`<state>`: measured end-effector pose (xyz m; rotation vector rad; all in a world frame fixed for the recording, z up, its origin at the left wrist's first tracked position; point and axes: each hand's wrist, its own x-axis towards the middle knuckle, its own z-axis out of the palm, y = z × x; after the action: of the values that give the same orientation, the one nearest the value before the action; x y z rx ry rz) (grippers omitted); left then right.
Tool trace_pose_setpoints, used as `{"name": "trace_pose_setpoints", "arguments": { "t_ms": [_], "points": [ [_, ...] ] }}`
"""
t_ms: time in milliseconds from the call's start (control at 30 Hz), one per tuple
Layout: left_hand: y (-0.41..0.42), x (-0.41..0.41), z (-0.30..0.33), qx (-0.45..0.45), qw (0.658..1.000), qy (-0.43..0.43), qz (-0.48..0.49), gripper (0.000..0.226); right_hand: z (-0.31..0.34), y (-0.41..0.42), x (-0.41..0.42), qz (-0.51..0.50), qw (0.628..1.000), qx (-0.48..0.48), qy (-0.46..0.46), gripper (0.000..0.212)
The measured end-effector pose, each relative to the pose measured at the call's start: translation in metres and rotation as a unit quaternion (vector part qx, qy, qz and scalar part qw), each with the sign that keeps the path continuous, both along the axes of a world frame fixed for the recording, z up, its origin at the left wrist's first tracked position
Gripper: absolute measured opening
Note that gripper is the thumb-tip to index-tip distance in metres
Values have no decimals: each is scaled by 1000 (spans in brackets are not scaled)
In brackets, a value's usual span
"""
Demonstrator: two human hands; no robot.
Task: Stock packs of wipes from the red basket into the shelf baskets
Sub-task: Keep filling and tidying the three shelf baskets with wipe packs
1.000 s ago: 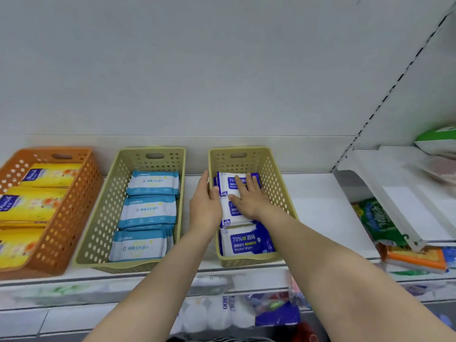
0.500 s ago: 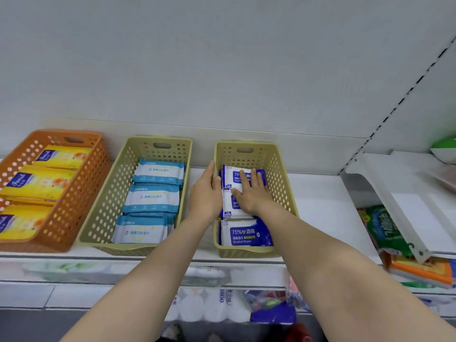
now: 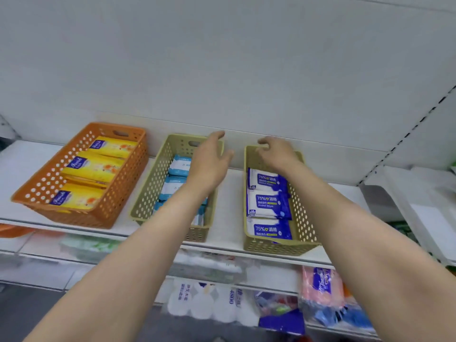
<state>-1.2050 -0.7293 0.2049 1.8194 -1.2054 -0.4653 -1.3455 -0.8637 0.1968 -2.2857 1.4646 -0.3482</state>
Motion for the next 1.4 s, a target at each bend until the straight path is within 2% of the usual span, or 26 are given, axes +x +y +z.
{"name": "trace_pose_setpoints", "arguments": {
  "t_ms": [200,333,500,800,1000,1167,1400],
  "points": [
    [91,97,44,-37,983,-175,40,60,88,66,60,111,986,-127,-16,41],
    [187,161,42,-53,970,-222,85,58,97,146,110,177,964,-188,-69,43],
    [326,224,10,-26,967,-207,147,52,60,264,180,246,939,-196,-138,46],
    [530,347,-40,44,953,-165,248,54,-9,434,349,377,913,-118,-102,52],
    [612,449,-51,42,936,-148,317,51,-19,500,483,444,887,-86,-89,52],
    [659,566,-55,58,917,-162,360,48,-30,543,627,488,861,-82,-119,51],
    [709,755,-34,140,915,-162,342,50,-28,611,834,510,851,-29,-122,57]
  ]
}}
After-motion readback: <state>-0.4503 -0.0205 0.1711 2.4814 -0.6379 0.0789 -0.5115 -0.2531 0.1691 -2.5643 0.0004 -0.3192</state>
